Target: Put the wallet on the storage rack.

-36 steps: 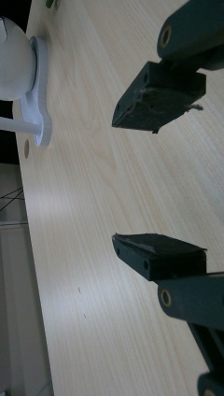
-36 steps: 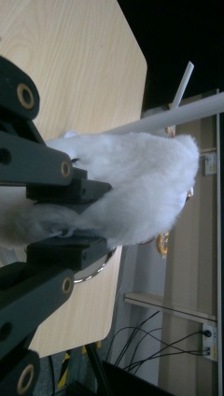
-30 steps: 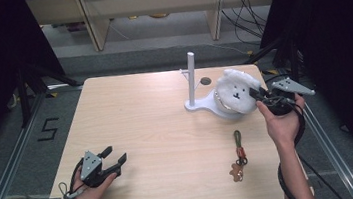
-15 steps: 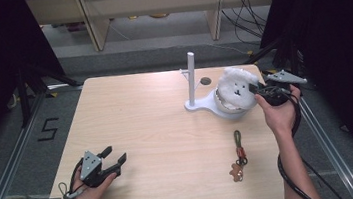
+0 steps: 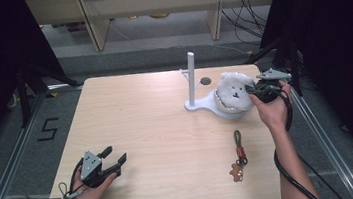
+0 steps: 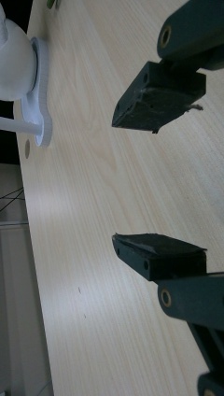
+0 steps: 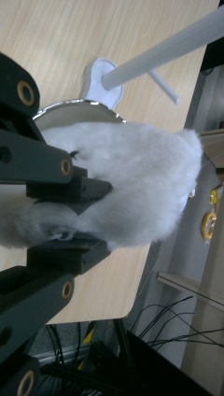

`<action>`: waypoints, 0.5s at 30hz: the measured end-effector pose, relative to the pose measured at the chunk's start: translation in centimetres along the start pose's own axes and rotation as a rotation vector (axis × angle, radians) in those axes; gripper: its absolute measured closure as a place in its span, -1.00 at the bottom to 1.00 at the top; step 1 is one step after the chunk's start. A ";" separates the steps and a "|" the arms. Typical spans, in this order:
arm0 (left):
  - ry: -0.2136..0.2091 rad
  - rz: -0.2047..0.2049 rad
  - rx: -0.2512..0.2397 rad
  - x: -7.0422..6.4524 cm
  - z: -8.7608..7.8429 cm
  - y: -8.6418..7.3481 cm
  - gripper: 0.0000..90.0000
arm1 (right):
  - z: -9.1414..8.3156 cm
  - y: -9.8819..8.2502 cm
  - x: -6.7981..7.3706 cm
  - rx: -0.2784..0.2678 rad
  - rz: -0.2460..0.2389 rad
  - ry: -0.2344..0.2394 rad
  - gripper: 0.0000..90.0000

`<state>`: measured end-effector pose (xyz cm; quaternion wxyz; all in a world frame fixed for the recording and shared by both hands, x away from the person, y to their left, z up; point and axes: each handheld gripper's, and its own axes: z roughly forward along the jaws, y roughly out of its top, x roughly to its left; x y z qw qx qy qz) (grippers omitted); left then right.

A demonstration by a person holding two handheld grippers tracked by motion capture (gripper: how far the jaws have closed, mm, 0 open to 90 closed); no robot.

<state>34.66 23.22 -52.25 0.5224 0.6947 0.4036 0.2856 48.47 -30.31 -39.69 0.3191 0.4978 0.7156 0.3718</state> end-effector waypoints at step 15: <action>-0.005 0.001 -0.003 0.0 0.0 0.0 -0.19 | 0.8 -0.7 -0.6 -0.019 -0.020 -0.066 0.05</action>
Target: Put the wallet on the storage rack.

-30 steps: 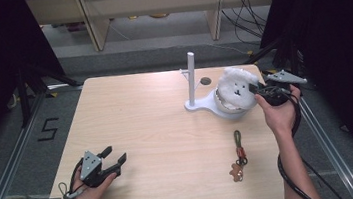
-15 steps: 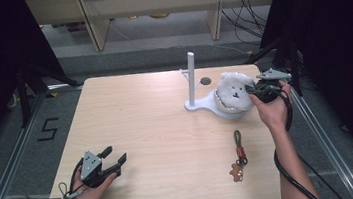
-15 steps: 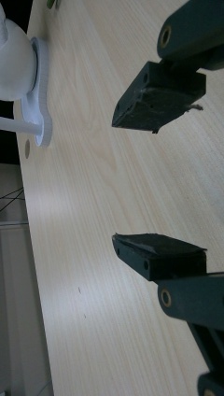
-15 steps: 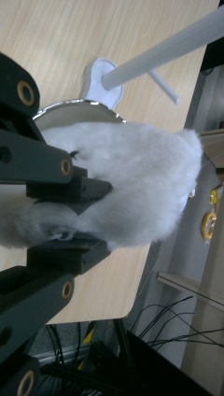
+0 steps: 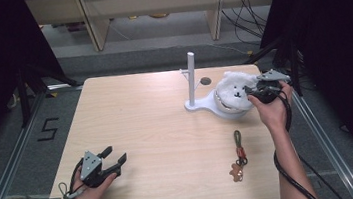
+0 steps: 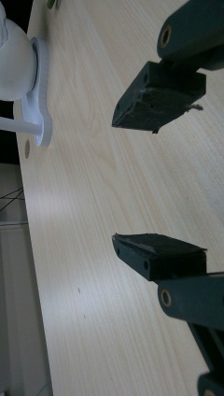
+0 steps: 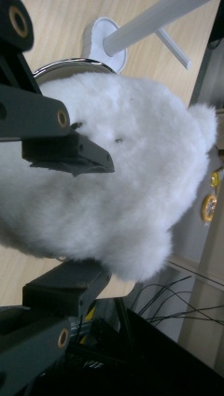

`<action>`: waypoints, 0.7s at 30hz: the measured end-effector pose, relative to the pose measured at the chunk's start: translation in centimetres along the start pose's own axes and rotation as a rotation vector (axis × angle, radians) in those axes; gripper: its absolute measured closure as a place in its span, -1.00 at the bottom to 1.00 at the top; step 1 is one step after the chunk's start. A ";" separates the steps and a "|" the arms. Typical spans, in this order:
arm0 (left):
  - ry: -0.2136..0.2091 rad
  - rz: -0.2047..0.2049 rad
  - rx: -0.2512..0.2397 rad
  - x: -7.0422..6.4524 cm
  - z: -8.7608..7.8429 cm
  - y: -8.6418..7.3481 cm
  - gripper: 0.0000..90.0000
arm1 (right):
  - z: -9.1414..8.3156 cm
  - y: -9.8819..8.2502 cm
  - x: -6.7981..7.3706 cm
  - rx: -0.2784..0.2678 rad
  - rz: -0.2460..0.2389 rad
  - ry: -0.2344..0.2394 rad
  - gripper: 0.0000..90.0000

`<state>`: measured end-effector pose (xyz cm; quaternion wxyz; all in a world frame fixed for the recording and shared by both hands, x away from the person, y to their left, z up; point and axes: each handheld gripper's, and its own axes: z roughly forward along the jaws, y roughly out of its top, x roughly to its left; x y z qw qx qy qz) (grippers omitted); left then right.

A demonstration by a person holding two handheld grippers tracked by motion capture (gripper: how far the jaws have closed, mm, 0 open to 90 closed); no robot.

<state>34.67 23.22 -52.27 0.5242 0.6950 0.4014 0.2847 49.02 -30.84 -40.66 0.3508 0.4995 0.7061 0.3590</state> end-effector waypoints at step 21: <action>0.002 -0.001 0.002 0.0 -0.1 0.0 -0.19 | 0.7 -1.0 -0.5 0.036 0.042 -0.009 0.20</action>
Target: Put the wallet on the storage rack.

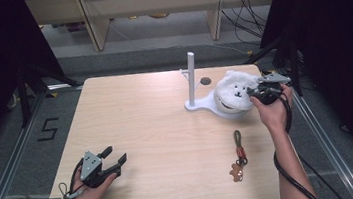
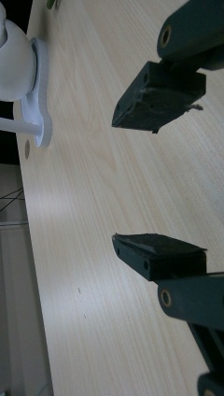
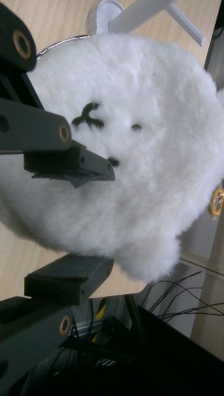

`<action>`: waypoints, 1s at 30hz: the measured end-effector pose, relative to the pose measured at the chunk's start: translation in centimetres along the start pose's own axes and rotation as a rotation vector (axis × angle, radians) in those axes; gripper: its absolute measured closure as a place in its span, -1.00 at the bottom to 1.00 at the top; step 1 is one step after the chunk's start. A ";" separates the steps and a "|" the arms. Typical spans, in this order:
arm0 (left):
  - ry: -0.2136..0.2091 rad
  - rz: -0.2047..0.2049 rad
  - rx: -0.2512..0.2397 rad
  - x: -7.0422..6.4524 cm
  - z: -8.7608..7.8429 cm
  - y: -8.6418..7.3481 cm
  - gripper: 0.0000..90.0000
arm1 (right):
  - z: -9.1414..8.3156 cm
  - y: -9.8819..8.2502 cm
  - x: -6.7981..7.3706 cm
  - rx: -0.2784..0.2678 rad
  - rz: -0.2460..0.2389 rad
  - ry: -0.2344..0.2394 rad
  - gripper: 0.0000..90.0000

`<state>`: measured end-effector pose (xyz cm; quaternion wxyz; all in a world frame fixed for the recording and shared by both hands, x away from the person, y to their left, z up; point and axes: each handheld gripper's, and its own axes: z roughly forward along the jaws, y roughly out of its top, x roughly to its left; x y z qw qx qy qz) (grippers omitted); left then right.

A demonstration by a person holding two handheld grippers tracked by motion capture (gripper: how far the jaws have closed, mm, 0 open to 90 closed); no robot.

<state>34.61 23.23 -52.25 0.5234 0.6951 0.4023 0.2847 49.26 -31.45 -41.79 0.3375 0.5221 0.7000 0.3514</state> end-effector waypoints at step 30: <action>0.000 0.002 0.004 -0.1 0.1 0.0 -0.19 | -2.2 -1.0 -0.7 0.009 0.103 -0.005 0.06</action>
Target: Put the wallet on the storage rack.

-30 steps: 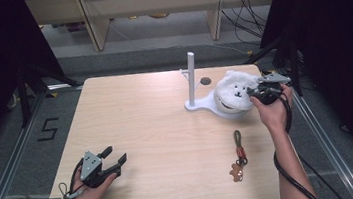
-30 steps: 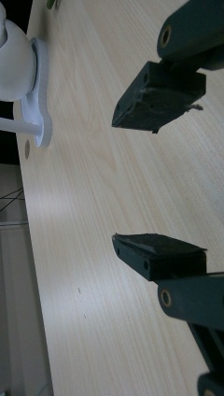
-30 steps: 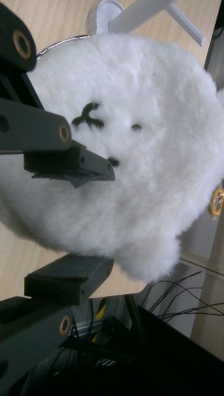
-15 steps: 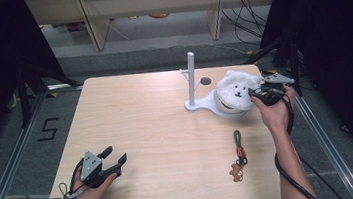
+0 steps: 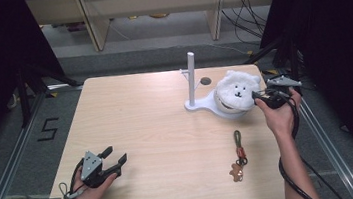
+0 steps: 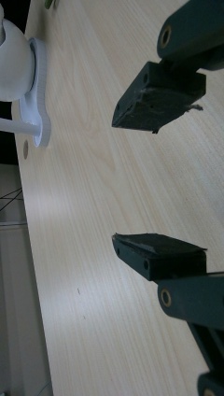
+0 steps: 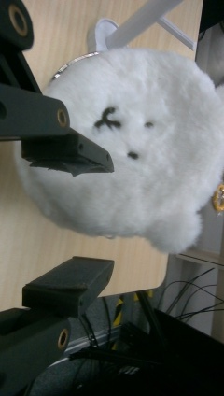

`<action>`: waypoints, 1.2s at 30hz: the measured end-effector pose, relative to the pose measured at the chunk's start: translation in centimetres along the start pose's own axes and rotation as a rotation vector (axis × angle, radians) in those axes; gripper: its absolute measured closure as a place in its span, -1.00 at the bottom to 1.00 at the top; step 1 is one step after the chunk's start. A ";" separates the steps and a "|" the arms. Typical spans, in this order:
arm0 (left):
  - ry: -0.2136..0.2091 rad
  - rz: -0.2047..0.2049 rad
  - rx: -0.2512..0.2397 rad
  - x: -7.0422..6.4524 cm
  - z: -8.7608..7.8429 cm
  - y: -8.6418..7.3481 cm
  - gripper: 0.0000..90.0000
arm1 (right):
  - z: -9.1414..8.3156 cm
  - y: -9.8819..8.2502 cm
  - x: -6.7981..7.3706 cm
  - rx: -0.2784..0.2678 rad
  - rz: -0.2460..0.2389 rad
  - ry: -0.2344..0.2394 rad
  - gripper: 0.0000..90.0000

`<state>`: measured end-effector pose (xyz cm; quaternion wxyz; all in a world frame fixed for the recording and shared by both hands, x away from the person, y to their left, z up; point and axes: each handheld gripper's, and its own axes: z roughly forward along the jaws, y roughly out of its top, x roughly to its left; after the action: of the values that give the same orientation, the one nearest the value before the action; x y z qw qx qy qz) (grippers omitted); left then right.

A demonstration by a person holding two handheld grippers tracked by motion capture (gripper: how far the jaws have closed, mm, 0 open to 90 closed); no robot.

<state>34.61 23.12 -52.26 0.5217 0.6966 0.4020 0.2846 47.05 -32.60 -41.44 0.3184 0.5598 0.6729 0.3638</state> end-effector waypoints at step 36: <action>-0.007 -0.020 -0.001 0.0 0.1 0.0 -0.20 | -4.4 -5.2 4.7 0.483 0.095 0.198 0.30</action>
<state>34.68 23.04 -52.32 0.5263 0.6931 0.4071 0.2773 39.84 -29.11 -43.60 0.0909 0.6124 0.7410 0.2600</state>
